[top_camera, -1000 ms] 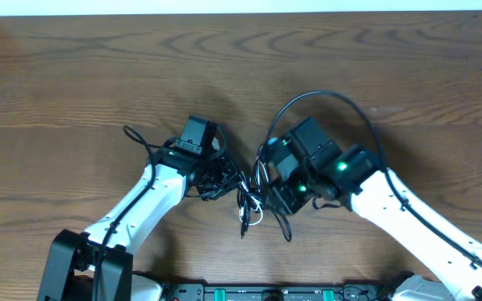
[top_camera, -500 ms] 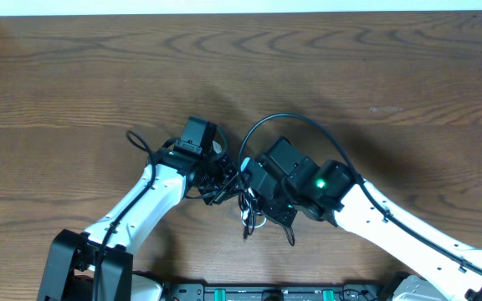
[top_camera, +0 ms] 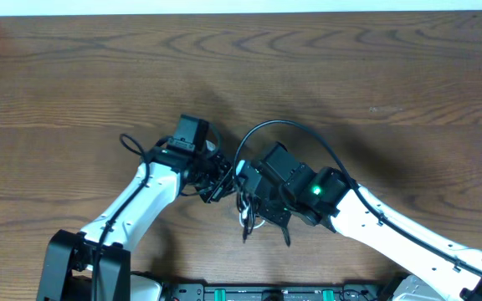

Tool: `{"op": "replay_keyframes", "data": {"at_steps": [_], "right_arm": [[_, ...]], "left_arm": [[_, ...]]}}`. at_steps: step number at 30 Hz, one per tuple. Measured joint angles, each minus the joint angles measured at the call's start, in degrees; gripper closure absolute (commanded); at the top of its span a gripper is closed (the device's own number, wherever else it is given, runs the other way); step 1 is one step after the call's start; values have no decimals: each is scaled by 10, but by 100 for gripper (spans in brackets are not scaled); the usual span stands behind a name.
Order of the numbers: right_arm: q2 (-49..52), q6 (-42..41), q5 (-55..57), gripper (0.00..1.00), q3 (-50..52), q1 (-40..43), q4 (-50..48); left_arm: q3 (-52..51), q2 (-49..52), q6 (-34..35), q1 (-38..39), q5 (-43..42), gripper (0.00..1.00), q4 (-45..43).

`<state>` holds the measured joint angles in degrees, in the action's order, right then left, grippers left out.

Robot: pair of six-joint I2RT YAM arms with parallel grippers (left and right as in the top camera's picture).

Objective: Untangle cables

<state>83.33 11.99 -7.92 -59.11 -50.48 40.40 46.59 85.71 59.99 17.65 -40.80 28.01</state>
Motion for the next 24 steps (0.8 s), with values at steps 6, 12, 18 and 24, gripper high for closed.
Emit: {"op": "replay_keyframes", "data": {"at_steps": [6, 12, 18, 24], "right_arm": [[0, -15, 3, 93, 27, 0, -77], [0, -32, 3, 86, 65, 0, -139], [0, -55, 3, 71, 78, 12, -152], [-10, -70, 0, 68, 78, 27, -129]], "left_arm": [[0, 2, 1, -8, 2, 93, -18], [0, 19, 5, -8, 2, 93, -35], [0, 46, 16, -8, 0, 93, -60], [0, 55, 20, -8, -7, 93, -60]]}}
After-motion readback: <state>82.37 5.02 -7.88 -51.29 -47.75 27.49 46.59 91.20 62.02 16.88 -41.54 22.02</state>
